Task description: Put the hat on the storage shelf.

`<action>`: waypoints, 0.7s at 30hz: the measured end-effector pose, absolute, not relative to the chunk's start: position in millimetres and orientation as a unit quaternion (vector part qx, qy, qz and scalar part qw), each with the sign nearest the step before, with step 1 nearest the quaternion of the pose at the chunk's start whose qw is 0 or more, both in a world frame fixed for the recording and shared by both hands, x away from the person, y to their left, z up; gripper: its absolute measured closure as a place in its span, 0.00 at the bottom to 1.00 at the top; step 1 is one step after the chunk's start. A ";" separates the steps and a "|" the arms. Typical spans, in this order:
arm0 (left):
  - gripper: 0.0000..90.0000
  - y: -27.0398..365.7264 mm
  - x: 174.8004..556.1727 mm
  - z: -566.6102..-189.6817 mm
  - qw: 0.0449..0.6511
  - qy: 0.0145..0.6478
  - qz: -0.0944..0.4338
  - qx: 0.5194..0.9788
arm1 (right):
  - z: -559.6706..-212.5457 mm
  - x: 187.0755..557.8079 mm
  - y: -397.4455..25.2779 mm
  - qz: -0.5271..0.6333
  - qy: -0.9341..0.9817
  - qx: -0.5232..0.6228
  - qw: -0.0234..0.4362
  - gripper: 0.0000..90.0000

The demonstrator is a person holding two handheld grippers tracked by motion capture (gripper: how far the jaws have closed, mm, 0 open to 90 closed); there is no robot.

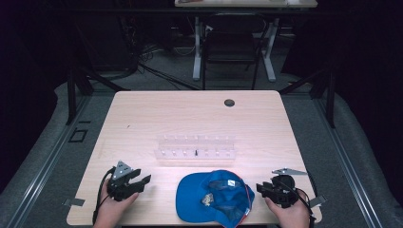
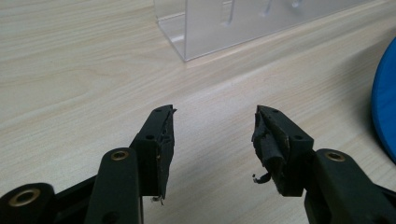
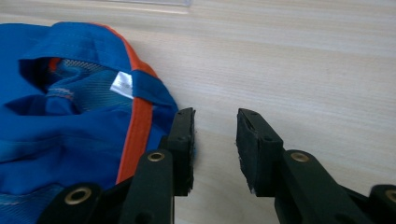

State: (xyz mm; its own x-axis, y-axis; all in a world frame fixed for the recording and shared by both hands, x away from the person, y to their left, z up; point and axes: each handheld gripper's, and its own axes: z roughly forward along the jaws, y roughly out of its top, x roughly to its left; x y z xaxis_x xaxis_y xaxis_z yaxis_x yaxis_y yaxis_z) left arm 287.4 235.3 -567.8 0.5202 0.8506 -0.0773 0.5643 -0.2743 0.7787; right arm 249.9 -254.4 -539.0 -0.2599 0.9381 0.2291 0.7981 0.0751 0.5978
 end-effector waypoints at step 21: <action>0.54 237.2 286.5 -564.5 0.392 0.454 0.185 0.779 | -546.9 251.7 -239.8 0.307 0.743 0.593 0.048 0.74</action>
State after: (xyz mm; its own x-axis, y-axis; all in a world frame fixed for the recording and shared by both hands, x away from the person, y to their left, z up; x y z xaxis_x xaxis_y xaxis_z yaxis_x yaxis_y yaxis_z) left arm 286.5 237.2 -564.5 0.5198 0.8517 -0.0671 0.5611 -0.2812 0.7785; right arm 251.7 -239.8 -546.9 -0.2929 0.9103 0.2924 0.8512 0.1090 0.5134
